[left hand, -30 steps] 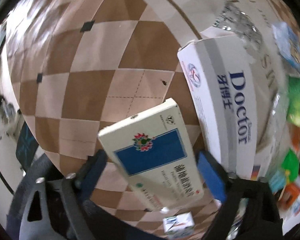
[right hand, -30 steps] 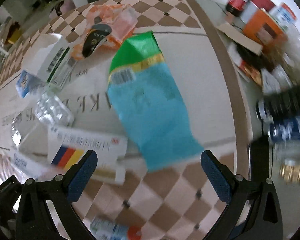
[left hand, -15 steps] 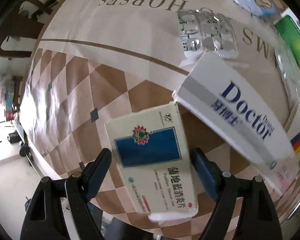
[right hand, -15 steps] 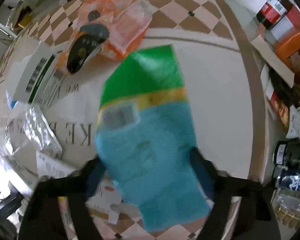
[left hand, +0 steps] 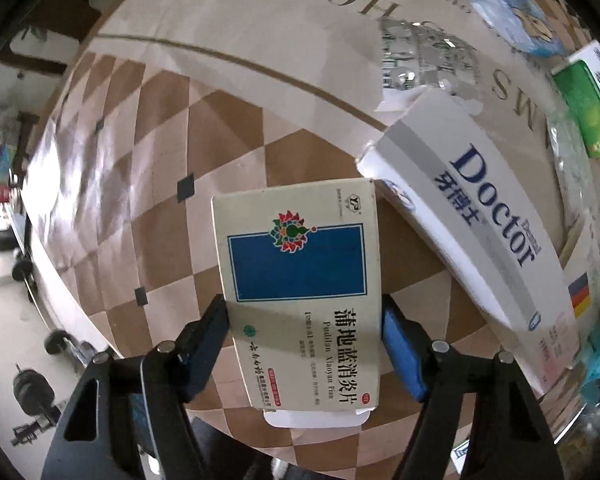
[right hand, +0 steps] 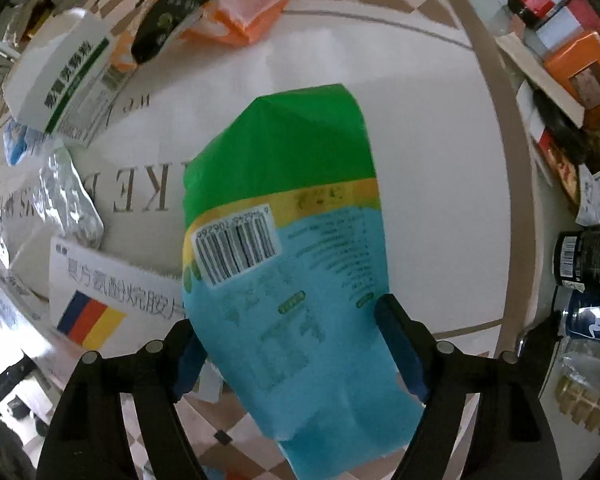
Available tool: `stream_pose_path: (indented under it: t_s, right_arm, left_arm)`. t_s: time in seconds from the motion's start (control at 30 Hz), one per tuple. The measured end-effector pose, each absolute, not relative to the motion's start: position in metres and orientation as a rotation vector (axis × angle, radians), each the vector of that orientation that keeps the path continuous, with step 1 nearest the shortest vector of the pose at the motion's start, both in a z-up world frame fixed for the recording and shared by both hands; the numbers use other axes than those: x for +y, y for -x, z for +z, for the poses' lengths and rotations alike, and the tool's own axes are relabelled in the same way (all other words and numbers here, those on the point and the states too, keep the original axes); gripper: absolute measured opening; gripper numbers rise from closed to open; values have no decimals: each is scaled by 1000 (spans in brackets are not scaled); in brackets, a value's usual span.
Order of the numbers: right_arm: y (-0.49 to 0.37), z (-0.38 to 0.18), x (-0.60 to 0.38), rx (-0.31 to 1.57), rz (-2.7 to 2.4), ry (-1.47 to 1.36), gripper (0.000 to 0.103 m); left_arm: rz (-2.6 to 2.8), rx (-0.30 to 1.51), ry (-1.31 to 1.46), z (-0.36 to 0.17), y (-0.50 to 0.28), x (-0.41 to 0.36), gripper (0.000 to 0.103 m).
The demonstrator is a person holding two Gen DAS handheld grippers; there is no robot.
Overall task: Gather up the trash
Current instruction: 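Carry the medicine box and rice bag to the trash bin and release both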
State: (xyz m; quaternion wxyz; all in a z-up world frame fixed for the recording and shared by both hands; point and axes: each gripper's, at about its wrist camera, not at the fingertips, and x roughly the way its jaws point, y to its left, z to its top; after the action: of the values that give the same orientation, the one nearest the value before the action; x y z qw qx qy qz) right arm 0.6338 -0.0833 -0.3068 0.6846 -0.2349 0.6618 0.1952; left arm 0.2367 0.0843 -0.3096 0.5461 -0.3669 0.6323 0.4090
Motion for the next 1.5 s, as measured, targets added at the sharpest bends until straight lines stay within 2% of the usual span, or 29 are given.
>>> stream_pose_path:
  t_s: [0.17, 0.43, 0.67, 0.8, 0.97, 1.17, 1.37, 1.5]
  right_arm:
    - [-621, -293, -71, 1421, 455, 546, 55]
    - [-589, -254, -73, 1390, 484, 430, 37]
    - [-512, -168, -97, 1311, 550, 307, 35]
    - [-452, -101, -125, 1280, 590, 206, 35]
    - [-341, -81, -133, 1280, 624, 90, 34]
    - [-213, -138, -149, 1413, 634, 8, 34]
    - [-146, -260, -179, 1614, 555, -23, 35]
    - [-125, -366, -195, 1704, 506, -28, 35]
  left_arm:
    - [964, 1494, 768, -290, -266, 50, 70]
    - [912, 1361, 578, -213, -267, 27, 70]
    - [758, 1180, 511, -152, -220, 21, 70]
    - [650, 1111, 497, -153, -165, 35, 70]
    - [529, 1126, 510, -163, -98, 31, 70]
    - [439, 1291, 569, -229, -23, 7, 70]
    - [422, 1433, 649, -348, -2, -10, 70]
    - [387, 1510, 682, -456, -15, -21, 71]
